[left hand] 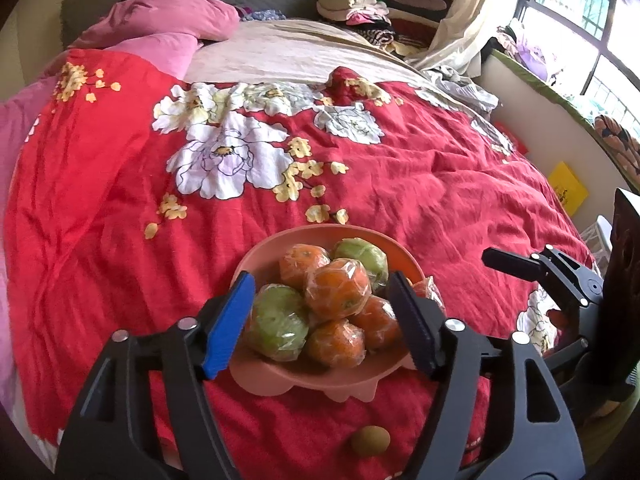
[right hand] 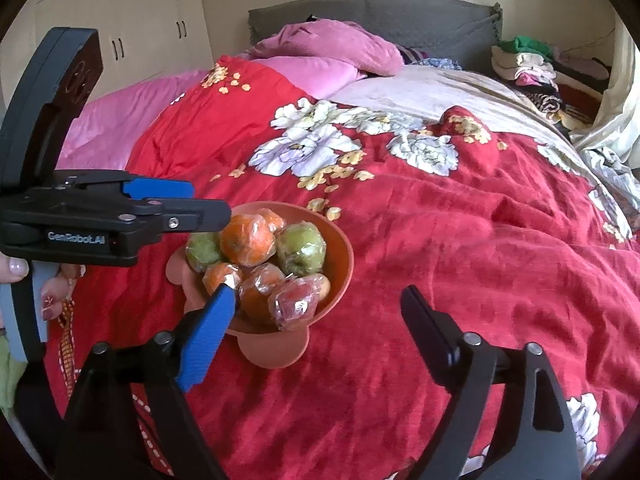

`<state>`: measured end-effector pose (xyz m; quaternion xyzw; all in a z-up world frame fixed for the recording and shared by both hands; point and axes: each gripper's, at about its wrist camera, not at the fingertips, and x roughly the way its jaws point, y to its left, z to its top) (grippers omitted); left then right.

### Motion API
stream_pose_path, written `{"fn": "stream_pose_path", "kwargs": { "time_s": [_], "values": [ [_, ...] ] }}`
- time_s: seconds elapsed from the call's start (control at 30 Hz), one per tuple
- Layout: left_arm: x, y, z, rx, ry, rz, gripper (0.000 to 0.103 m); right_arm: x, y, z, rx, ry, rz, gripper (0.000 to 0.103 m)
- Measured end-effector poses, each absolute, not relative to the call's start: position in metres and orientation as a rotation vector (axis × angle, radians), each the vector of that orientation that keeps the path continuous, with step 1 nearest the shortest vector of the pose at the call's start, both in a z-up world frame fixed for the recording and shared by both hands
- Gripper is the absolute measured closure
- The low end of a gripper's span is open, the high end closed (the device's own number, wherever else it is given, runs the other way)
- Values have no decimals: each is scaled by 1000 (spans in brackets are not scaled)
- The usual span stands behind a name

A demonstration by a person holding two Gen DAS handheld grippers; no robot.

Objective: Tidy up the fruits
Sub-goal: 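Open both tools to release the fruits into the bowl and lift away, then move both open tools toward the two loose brown round fruits on the bedspread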

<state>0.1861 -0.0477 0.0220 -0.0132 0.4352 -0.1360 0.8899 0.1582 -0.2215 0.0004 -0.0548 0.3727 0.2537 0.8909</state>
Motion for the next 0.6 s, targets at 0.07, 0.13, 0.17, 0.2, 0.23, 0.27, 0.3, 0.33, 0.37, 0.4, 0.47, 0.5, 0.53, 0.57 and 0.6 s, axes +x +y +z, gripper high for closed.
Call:
{"fn": "stream_pose_path", "kwargs": {
  "time_s": [0.07,0.13,0.17,0.2,0.23,0.27,0.3,0.33,0.37,0.4,0.47,0.5,0.53,0.57,0.6],
  "values": [
    [185,-46,23,-31,897,-277,33,157,-223,2,-114,766,518,15],
    [183,-45,25,-37,891,-272,30,156,-224,3,-116,763,516,14],
    [182,-43,25,-39,888,-269,27,155,-224,4,-115,759,514,14],
    [181,-42,26,-40,886,-265,26,154,-225,5,-111,757,514,12],
    [180,-42,27,-41,884,-263,23,153,-226,6,-108,754,518,11],
    [177,-40,28,-44,880,-258,20,151,-226,7,-108,750,519,11],
    [176,-39,29,-45,876,-254,18,149,-226,9,-111,748,521,10],
    [173,-38,30,-47,872,-249,15,148,-226,10,-114,746,521,9],
    [171,-37,31,-47,870,-245,14,147,-225,11,-114,744,521,9],
    [167,-35,32,-48,866,-241,14,145,-226,12,-112,741,523,9],
    [161,-32,34,-51,860,-234,10,142,-226,14,-110,742,529,8],
    [157,-31,34,-50,855,-228,10,139,-226,15,-112,740,530,8],
    [153,-29,35,-48,851,-223,10,137,-226,17,-115,738,530,7],
    [148,-28,36,-43,844,-217,10,135,-226,18,-118,735,529,7],
    [144,-26,36,-41,841,-211,10,133,-226,19,-120,732,529,6]
  ]
}}
